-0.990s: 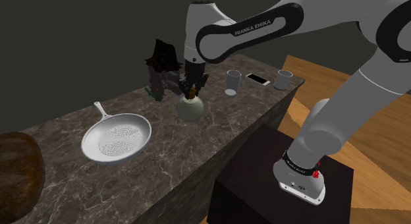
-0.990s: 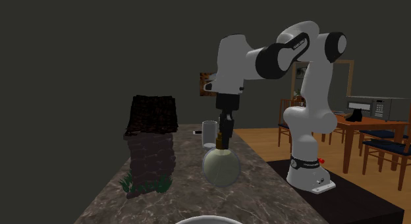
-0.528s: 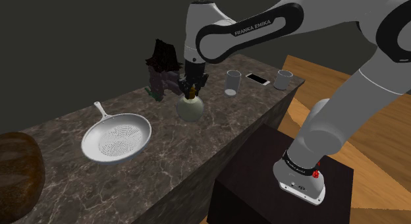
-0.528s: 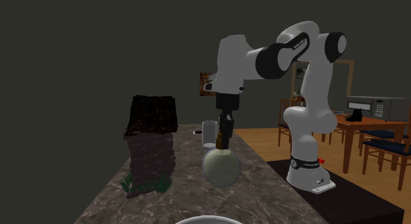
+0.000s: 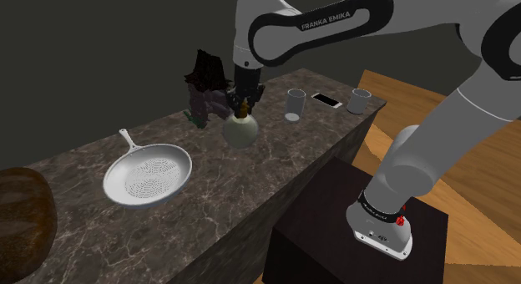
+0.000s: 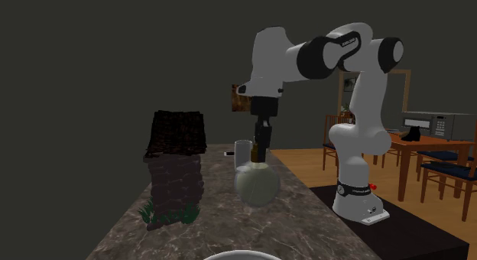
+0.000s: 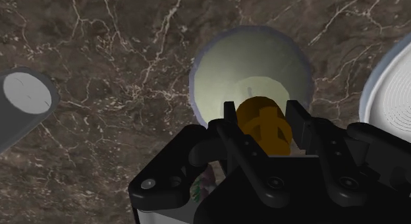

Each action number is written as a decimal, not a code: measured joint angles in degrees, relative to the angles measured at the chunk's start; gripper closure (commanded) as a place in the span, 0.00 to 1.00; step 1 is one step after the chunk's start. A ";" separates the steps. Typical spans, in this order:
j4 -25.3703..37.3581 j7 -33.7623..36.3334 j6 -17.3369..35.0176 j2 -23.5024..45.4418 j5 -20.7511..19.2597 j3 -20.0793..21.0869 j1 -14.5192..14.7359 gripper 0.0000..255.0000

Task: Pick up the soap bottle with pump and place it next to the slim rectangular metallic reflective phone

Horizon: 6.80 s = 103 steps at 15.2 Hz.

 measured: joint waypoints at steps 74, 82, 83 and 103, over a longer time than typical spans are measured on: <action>45.48 -40.59 -18.51 28.89 1.58 -22.15 -20.06 1.00; 59.82 -46.22 -20.64 41.63 3.96 -23.39 -25.20 1.00; 58.99 -46.41 -19.80 41.65 3.99 -23.40 -25.25 1.00; 50.10 -47.11 -11.51 40.99 4.09 -23.34 -24.78 0.00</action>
